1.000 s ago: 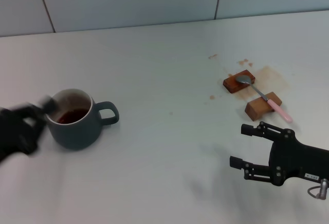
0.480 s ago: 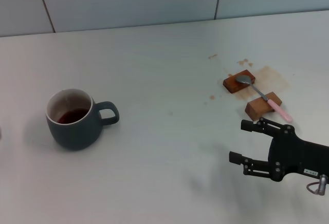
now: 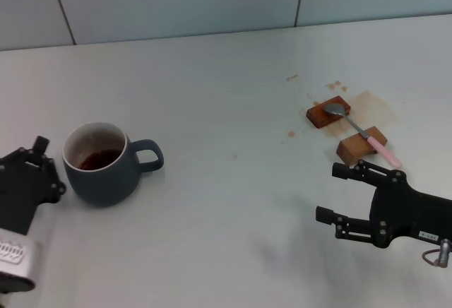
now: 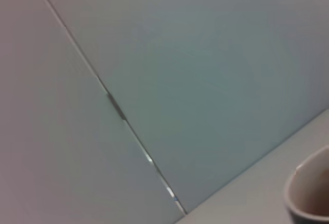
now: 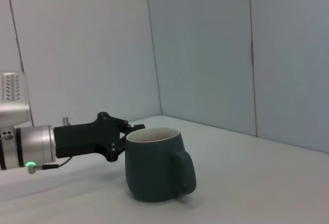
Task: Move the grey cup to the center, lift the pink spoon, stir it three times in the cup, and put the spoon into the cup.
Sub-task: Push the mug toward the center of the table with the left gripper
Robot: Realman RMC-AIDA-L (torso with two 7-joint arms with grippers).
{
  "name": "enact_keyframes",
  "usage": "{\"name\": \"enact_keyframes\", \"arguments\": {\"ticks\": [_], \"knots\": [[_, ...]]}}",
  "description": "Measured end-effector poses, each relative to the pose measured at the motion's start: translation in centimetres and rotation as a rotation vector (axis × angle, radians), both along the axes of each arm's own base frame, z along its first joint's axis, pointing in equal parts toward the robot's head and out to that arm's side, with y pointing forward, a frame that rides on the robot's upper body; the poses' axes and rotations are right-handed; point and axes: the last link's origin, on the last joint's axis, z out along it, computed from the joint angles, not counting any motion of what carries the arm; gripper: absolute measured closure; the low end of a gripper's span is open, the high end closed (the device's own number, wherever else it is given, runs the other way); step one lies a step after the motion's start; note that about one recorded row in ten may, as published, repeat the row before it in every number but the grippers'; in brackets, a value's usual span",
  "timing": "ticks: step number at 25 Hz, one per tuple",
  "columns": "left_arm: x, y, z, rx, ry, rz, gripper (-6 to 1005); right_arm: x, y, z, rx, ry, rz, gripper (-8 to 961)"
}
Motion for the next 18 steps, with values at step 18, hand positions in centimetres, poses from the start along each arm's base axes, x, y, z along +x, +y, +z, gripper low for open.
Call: {"name": "enact_keyframes", "arguments": {"ticks": [18], "knots": [[6.4,2.6,-4.7,-0.135,-0.130,0.014,1000,0.2,-0.2,0.2,0.002,-0.001,-0.006,188]]}}
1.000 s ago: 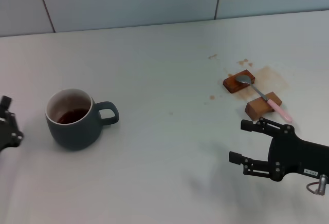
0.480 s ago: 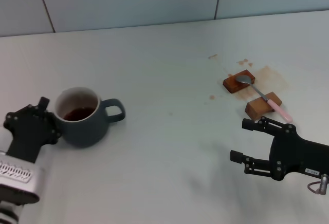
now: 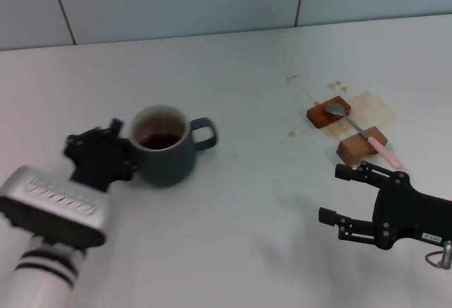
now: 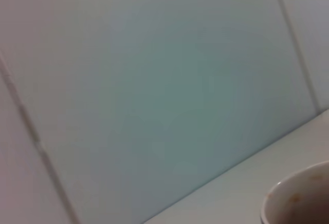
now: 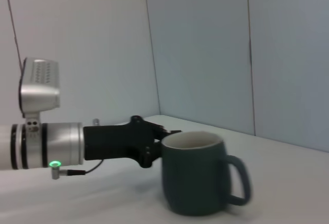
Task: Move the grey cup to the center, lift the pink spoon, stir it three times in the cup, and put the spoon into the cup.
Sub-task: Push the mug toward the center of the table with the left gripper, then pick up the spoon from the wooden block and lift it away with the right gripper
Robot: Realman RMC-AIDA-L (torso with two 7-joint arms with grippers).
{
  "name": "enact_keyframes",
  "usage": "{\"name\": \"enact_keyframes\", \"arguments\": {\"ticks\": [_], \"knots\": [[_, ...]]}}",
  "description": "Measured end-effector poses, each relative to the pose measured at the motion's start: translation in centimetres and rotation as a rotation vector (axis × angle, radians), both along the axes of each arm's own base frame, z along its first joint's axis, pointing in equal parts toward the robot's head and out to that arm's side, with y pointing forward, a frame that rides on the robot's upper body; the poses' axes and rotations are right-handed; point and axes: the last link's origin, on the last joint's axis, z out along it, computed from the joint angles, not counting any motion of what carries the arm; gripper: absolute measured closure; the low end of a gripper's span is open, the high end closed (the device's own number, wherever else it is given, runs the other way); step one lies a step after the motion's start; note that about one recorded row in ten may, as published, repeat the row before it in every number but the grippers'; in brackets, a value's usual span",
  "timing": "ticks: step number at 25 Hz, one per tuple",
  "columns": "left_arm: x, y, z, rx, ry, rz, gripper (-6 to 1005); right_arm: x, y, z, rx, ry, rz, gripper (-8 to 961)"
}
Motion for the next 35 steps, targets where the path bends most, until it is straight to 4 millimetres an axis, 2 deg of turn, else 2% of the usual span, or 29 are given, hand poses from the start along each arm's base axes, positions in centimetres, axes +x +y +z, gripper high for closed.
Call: {"name": "enact_keyframes", "arguments": {"ticks": [5,7,9,14,18,22,23,26,27,29,31,32,35], "knots": [[2.9,0.8,-1.6,-0.080,-0.035,-0.035,1001,0.0,-0.1,0.2,0.011,0.015,-0.002,191],[3.1,0.8,-1.7,-0.087,-0.038,-0.037,1001,0.0,-0.2,0.4,0.018,0.022,-0.006,192],[4.1,1.0,-2.4,-0.127,-0.052,-0.049,1001,0.0,-0.4,0.5,0.021,0.033,-0.006,194],[4.4,1.1,-2.7,-0.144,-0.059,-0.051,1000,0.0,-0.6,0.7,0.023,0.043,-0.001,197],[4.4,1.2,-2.6,-0.156,-0.149,-0.009,1000,0.1,-0.6,0.8,0.029,0.044,-0.006,200],[2.5,1.9,-0.7,-0.079,-0.200,0.063,1001,0.1,-0.6,0.9,0.036,0.047,-0.010,202],[1.0,2.2,0.9,-0.013,-0.204,0.093,1001,0.1,-0.6,0.9,0.037,0.049,-0.011,203],[-1.9,2.8,4.5,0.126,-0.134,0.087,1001,0.0,-0.6,0.8,0.040,0.052,-0.011,205],[-1.9,2.8,4.5,0.126,-0.134,0.087,1001,0.0,-0.5,0.8,0.041,0.053,-0.010,206],[-4.3,3.4,7.9,0.249,-0.056,0.081,1001,-0.1,-0.3,0.9,0.046,0.057,-0.009,207],[-4.7,3.5,8.5,0.260,-0.055,0.072,1001,-0.1,-0.2,1.0,0.053,0.063,-0.013,208],[-5.5,3.8,10.3,0.256,-0.092,0.034,1001,-0.1,-0.1,1.0,0.057,0.067,-0.017,209],[-5.9,4.0,12.1,0.183,-0.202,-0.040,1001,-0.1,0.1,1.2,0.071,0.076,-0.026,211]]}}
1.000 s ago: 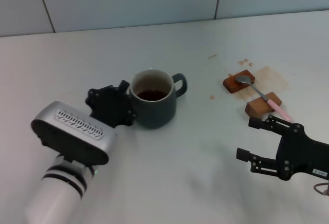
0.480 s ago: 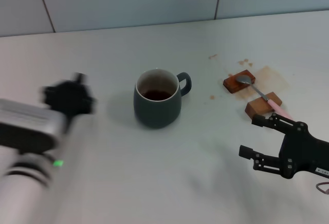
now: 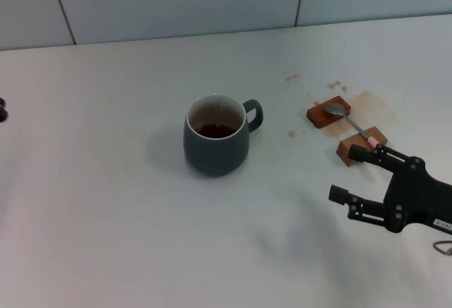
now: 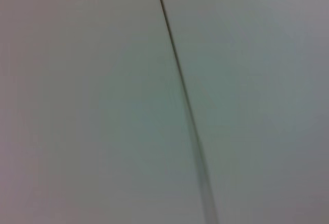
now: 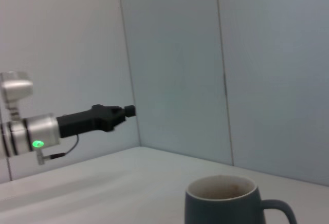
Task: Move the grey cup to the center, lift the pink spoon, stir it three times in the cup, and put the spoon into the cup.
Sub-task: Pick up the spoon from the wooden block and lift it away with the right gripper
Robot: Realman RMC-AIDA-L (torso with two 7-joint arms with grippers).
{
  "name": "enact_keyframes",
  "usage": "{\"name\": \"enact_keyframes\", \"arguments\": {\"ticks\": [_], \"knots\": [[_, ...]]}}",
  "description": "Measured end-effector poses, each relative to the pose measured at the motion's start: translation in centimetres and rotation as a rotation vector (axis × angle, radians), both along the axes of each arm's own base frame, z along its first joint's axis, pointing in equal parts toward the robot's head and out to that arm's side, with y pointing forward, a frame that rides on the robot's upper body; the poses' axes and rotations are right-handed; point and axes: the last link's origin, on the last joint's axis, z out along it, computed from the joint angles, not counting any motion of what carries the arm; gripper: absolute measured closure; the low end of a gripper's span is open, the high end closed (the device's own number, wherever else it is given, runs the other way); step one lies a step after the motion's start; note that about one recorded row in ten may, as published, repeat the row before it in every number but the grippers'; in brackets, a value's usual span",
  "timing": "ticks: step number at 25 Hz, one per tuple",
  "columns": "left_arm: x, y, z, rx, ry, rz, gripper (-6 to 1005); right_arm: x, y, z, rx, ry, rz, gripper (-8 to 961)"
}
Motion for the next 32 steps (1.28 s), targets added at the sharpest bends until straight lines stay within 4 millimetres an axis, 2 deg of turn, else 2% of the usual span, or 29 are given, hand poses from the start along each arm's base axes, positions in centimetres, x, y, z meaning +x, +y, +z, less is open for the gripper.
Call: {"name": "enact_keyframes", "arguments": {"ticks": [3,4,5,8,9,10,14,15,19,23,25,27,29,32], "knots": [[0.1,-1.0,2.4,-0.183,-0.172,-0.180,1000,0.0,0.2,0.1,0.018,0.016,-0.013,213],[0.1,-1.0,2.4,-0.183,-0.172,-0.180,1000,0.0,0.2,0.1,0.018,0.016,-0.013,214],[0.3,-1.7,3.3,-0.266,-0.211,-0.246,1000,0.0,0.2,0.1,0.023,0.027,-0.020,214],[0.4,-3.2,4.7,-0.430,-0.238,-0.355,1000,0.0,0.2,0.2,0.033,0.038,-0.030,217],[0.4,-3.2,4.7,-0.430,-0.238,-0.355,1000,0.0,0.2,0.2,0.036,0.041,-0.033,217],[0.3,-4.5,5.5,-0.538,-0.224,-0.421,1000,0.0,0.2,0.1,0.037,0.043,-0.036,218],[0.3,-6.0,6.0,-0.656,-0.199,-0.482,994,0.1,0.1,0.0,0.038,0.055,-0.047,221],[0.1,-6.8,5.4,-0.734,-0.173,-0.477,991,0.1,0.0,-0.1,0.037,0.061,-0.053,221],[-0.4,-8.2,3.3,-0.846,-0.111,-0.439,980,0.2,-0.2,-0.2,0.037,0.063,-0.059,224],[-0.5,-8.5,2.5,-0.840,-0.090,-0.426,969,0.2,-0.3,-0.3,0.034,0.072,-0.066,227],[0.0,-8.3,1.2,-0.790,-0.108,-0.424,963,0.2,-0.4,-0.4,0.033,0.074,-0.067,228],[0.3,-8.2,0.8,-0.774,-0.121,-0.426,943,0.2,-0.4,-0.4,0.032,0.078,-0.066,229],[1.1,-7.8,-1.0,-0.764,-0.142,-0.416,922,0.2,-0.5,-0.4,0.033,0.078,-0.064,231],[1.2,-7.8,-1.4,-0.769,-0.144,-0.414,864,0.2,-0.6,-0.4,0.032,0.081,-0.064,233]]}}
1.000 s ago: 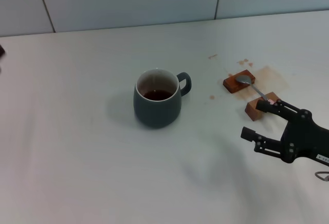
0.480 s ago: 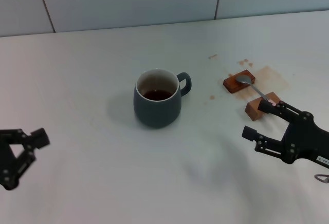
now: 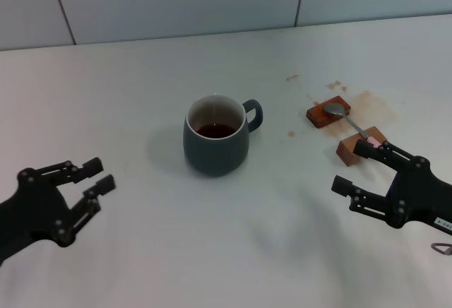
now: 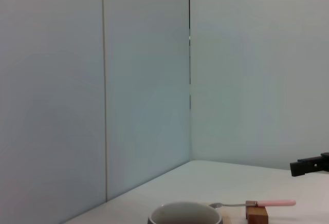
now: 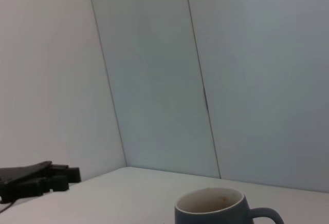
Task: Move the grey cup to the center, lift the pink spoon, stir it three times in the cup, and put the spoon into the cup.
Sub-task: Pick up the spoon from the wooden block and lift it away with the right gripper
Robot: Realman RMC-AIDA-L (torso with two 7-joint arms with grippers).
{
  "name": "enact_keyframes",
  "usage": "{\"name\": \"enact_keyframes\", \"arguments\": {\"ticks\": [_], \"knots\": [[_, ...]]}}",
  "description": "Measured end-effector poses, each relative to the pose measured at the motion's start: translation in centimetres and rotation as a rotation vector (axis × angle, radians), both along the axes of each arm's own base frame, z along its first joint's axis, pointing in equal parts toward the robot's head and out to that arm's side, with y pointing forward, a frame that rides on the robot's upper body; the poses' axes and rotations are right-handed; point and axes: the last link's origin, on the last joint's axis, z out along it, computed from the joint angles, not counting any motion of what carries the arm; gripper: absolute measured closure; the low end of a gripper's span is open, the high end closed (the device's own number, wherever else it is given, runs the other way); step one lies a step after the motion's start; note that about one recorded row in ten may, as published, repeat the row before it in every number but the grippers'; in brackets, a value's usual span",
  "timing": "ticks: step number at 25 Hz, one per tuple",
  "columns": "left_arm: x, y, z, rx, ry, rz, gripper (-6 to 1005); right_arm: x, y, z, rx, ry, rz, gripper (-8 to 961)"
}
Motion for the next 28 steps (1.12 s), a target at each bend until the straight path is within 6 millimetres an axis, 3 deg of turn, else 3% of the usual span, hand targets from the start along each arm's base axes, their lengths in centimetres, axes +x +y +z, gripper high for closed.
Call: {"name": "enact_keyframes", "arguments": {"ticks": [6,10,15,20,22,23,26,28], "knots": [[0.4,0.1,-0.8,-0.008,0.001,-0.004,747,0.1,-0.3,0.2,0.001,0.001,0.002,237],[0.4,0.0,-1.0,-0.014,0.006,-0.010,519,0.2,-0.4,0.2,0.002,0.000,0.004,239],[0.2,-0.1,-1.1,-0.013,0.013,0.000,374,-0.1,-1.0,0.4,0.000,0.040,0.012,243],[0.1,-0.1,-1.0,-0.012,0.016,0.001,247,-0.8,-3.1,1.9,-0.006,0.373,-0.091,246],[0.0,-0.1,-0.9,-0.009,0.016,0.003,206,-0.4,-4.2,2.5,-0.041,0.660,-0.246,247],[0.0,-0.1,-0.9,-0.008,0.015,0.004,206,-0.4,-4.2,2.5,-0.041,0.660,-0.246,248],[0.0,-0.1,-0.8,-0.005,0.012,0.004,206,1.1,-5.3,2.6,-0.110,0.999,-0.483,250],[0.0,-0.1,-0.8,-0.003,0.011,0.004,206,1.5,-5.6,2.5,-0.124,1.058,-0.534,251]]}}
